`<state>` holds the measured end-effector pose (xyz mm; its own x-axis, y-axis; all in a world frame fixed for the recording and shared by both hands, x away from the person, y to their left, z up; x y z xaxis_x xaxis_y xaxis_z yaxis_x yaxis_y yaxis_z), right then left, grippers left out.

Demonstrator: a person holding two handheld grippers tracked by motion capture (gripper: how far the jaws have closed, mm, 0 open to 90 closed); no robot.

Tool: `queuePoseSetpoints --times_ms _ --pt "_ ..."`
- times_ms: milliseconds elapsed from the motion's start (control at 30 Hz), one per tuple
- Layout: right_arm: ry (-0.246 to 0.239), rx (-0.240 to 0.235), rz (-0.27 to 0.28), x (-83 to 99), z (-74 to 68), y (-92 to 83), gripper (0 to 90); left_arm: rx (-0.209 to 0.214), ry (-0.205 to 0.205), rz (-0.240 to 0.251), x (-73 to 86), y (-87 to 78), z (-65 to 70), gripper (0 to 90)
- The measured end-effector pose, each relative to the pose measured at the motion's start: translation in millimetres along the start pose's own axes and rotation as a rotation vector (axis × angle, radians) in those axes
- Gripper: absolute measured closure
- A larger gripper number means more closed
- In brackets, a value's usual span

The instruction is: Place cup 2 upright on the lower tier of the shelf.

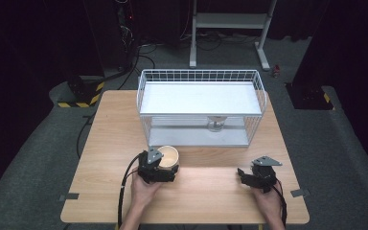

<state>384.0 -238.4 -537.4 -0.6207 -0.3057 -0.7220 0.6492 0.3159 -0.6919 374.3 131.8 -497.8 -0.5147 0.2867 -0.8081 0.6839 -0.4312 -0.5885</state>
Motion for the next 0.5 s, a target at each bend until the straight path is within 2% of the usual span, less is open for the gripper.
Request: queuePoseSetpoints --times_ms 500 --pt "0.0 0.0 0.0 0.0 0.0 0.0 27.5 -0.03 0.007 0.029 2.6 2.5 1.3 9.3"
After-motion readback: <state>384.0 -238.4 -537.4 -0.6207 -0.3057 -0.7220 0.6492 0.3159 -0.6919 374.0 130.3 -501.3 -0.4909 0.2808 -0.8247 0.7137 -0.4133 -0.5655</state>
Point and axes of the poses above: each handheld gripper's, and its own axes: y roughly forward along the jaws, x roughly out of its underside, z roughly to its right, the point moved 2 cm from there along y, roughly forward along the jaws, and after that the axes turned 1 degree about -x, right-handed, at the moved point
